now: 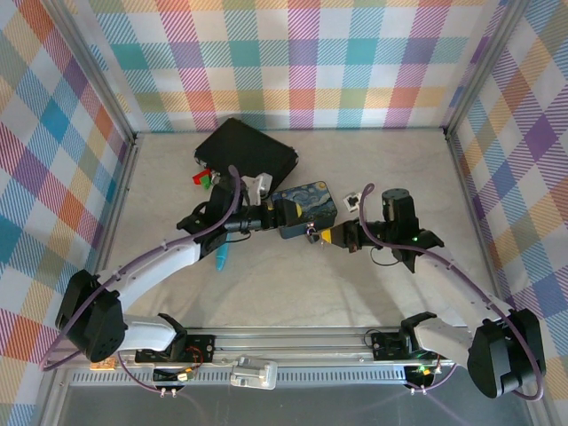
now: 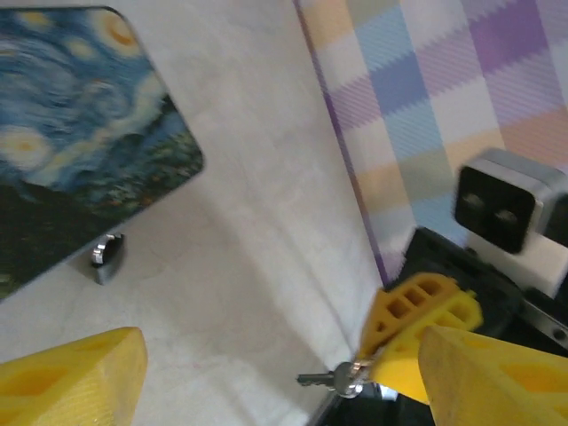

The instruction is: Unlock the padlock with the key

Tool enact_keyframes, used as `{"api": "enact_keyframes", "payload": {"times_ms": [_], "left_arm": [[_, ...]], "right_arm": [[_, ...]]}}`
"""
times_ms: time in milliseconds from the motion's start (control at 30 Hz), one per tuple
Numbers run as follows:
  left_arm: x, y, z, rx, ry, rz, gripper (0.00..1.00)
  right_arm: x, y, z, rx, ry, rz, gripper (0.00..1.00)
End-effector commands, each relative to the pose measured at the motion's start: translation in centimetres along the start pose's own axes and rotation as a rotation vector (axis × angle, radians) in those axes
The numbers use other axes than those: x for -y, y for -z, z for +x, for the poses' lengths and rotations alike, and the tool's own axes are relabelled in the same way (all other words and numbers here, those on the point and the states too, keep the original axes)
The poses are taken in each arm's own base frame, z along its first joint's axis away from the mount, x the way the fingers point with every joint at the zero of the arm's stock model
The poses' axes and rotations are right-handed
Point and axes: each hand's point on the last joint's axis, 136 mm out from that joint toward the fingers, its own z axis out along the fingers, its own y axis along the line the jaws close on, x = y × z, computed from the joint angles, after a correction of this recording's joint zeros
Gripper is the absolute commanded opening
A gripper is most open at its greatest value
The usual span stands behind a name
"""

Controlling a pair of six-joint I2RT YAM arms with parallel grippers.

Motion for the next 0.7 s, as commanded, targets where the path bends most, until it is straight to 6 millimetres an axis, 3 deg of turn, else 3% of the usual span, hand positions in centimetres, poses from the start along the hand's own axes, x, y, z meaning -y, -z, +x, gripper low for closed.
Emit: {"api": "enact_keyframes", "payload": {"times_ms": [0, 200, 467, 667], "left_arm": [[-0.4, 0.3, -2.4, 0.197, 0.225, -0.023, 0.77], [0.0, -1.1, -1.3, 0.247, 0.385, -0.053, 0.73], [1.1, -4.2, -0.2, 0.281, 0.609, 0.045, 0.62], [1.9, -4.0, -0.2, 0.317, 0.625, 0.042, 0.57]], "right_arm": [[0.6, 0.1, -1.7, 0.036, 0.103, 0.088, 0.0], [1.7, -0.6, -2.9, 0.09, 0.323, 0.283, 0.0], [0.8, -0.9, -4.4, 0.216, 0.649, 0.427, 0.0], [0.6, -1.3, -4.2, 0.231, 0.754, 0.459, 0.0]]}}
